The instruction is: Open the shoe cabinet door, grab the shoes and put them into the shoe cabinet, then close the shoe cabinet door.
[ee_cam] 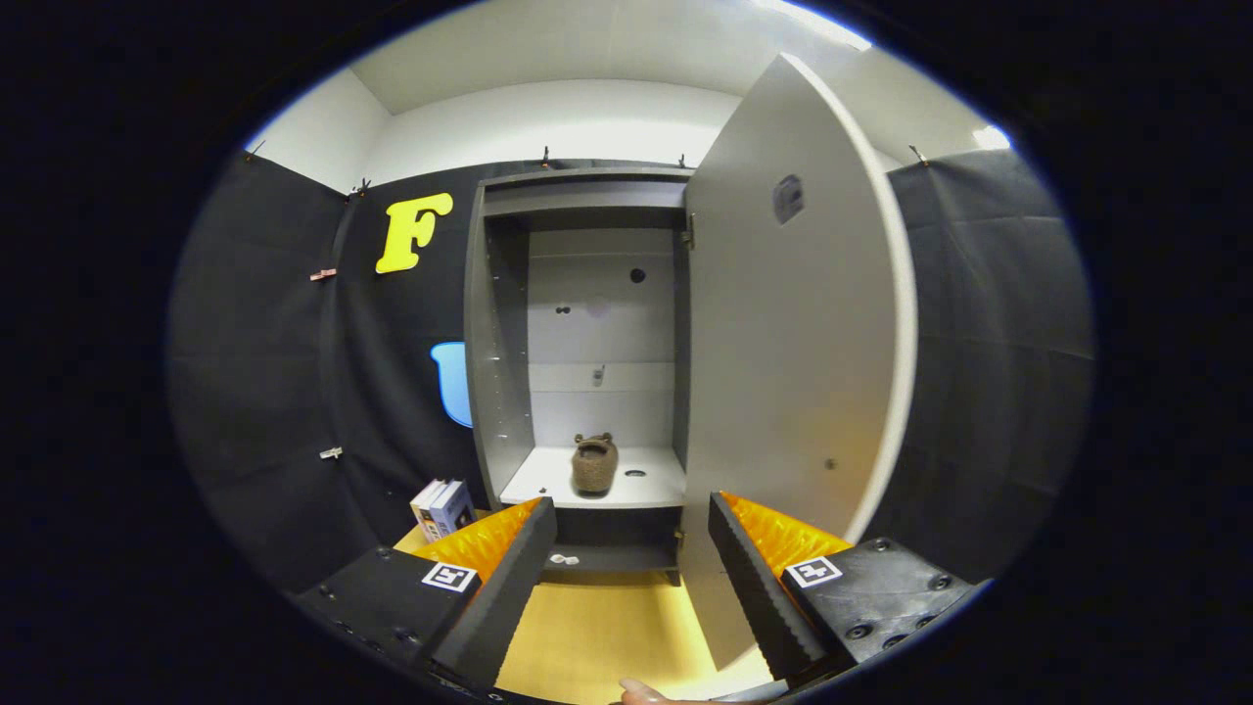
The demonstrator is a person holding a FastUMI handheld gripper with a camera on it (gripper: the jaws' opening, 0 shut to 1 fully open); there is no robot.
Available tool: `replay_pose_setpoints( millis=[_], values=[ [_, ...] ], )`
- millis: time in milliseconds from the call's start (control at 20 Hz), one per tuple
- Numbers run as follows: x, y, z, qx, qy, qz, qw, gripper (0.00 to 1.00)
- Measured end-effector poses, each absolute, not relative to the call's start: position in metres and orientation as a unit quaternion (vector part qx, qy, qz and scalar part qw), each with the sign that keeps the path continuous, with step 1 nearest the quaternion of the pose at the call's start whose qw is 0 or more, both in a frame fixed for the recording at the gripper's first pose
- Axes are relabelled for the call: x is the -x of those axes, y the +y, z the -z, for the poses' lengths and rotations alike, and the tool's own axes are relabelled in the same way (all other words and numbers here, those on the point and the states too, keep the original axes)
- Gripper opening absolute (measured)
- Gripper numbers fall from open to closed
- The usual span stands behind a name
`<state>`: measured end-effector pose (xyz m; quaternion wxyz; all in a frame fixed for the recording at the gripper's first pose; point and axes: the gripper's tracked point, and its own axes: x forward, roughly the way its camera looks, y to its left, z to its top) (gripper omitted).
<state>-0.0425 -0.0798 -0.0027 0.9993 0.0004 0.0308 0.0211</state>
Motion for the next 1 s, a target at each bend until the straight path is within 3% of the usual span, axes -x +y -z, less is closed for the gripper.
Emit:
replay_pose_setpoints(
  millis=[600,800,1000],
  values=[
    [0.09,-0.251,-0.01,-0.017,0.008,0.182,0.983,0.98],
    [0.076,-0.291,-0.004,-0.029,0.013,0.215,0.976,0.99],
    [0.041,-0.312,0.005,-0.028,0.026,0.206,0.978,0.98]
  ],
)
